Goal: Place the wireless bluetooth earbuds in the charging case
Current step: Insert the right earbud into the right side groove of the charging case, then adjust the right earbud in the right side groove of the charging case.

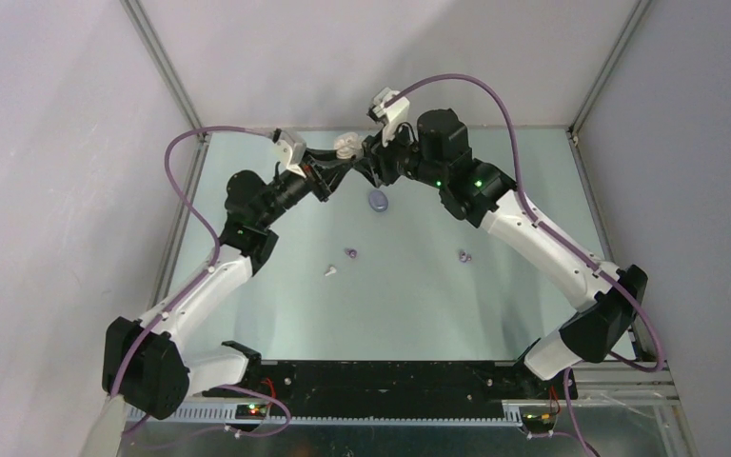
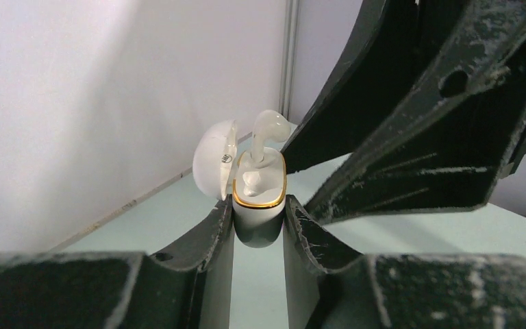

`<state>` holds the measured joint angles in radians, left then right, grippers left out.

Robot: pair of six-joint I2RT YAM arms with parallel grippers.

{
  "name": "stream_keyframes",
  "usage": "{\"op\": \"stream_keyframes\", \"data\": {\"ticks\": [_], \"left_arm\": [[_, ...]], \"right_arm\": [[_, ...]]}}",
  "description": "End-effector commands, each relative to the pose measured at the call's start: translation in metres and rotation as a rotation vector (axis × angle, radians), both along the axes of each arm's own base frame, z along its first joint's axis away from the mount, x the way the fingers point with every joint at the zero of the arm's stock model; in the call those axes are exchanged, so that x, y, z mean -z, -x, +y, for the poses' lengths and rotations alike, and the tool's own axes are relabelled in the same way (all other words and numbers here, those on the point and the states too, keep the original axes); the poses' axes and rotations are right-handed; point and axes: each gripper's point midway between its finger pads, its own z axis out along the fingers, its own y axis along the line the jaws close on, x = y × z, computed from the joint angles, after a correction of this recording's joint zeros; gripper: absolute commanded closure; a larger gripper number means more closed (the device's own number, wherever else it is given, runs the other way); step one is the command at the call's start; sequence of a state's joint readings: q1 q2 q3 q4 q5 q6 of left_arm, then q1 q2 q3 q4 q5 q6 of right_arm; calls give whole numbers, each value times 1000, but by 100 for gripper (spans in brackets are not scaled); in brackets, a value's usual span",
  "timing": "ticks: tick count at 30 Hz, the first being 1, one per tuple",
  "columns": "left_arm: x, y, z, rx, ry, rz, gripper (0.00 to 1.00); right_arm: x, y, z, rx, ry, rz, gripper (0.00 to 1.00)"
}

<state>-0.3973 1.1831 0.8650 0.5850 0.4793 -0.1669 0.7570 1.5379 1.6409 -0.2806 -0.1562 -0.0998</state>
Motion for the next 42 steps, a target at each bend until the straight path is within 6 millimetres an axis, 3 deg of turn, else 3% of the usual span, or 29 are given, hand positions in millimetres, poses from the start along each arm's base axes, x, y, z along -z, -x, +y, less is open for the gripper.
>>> {"op": "stream_keyframes", "data": {"ticks": [1, 8, 11, 16, 27, 35, 42], "left_arm": [[-30, 7, -1, 16, 32, -102, 100], [-23, 13, -2, 70, 7, -104, 100], [-18, 17, -2, 116, -14, -102, 100], [-13, 27, -5, 194, -70, -132, 100], [-5, 38, -10, 268, -126, -157, 100], [-5, 38, -11, 275, -135, -163, 100], [-4, 37, -12, 280, -139, -162, 100]], "right_arm": [[-19, 19, 4, -138, -35, -6, 50], [-23, 24, -31, -198, -17, 28, 39], [-27, 37, -40, -301, 11, -11, 35], [-30, 38, -54, -349, 37, -60, 41], [-40, 24, -46, -367, -4, -57, 44], [-35, 11, -39, -357, 15, -53, 48], [-33, 13, -31, -374, 20, -57, 49]]}}
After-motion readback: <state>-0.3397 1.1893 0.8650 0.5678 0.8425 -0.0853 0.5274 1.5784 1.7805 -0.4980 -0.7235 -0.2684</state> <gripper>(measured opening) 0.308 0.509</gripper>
